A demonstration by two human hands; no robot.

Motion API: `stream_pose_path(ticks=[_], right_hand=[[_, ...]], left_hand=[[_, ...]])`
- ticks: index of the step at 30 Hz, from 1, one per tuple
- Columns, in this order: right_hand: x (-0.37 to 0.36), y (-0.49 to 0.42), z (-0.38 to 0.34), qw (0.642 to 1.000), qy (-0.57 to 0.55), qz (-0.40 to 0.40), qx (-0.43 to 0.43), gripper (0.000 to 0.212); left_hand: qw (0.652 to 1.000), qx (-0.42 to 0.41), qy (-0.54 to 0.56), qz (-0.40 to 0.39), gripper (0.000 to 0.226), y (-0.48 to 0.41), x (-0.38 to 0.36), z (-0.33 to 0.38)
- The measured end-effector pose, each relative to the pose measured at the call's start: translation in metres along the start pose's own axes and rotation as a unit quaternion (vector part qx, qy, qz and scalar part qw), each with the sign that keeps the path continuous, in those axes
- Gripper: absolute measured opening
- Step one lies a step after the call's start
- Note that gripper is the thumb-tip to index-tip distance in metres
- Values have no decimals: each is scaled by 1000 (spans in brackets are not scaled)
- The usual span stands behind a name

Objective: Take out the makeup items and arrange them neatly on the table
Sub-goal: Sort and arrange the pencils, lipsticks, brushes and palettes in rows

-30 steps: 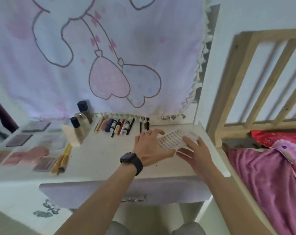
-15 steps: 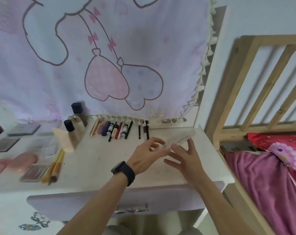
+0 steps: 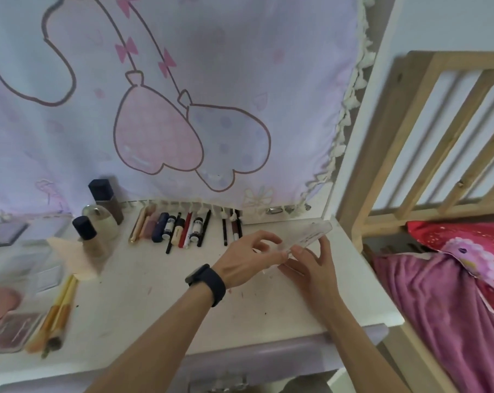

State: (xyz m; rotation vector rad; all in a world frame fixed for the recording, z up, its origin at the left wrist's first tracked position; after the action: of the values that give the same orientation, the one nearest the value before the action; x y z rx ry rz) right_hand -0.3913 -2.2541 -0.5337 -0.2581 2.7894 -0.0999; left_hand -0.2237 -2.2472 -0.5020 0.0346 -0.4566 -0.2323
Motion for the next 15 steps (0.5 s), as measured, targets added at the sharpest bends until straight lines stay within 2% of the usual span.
stream_pose_path(ticks=[5,10,15], right_hand=[[9,10,-2,1000,-4,-8,12,59],[10,10,-1,1000,-3,-27,2,68],[9,10,-2,999,-1,-40,-9,77]], left_hand=[[1000,9,0,5,54,9,-15,7],[999,27,-7,-32,57,17,-21,19],[999,18,-12,-34,55,20,-20,31]])
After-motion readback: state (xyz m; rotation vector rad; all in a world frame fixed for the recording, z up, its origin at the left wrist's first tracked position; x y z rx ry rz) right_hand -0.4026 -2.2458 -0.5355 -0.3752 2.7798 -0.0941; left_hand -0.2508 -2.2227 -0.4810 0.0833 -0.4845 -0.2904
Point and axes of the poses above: each hand's wrist, its own y-axis away from the middle knuckle, its own x-axis out of the back of the hand, z = x × y, the point moved 4 cm from there along -y, towards the middle knuckle, and after that the axes turned 2 degrees about -z, right-handed, at the moved point
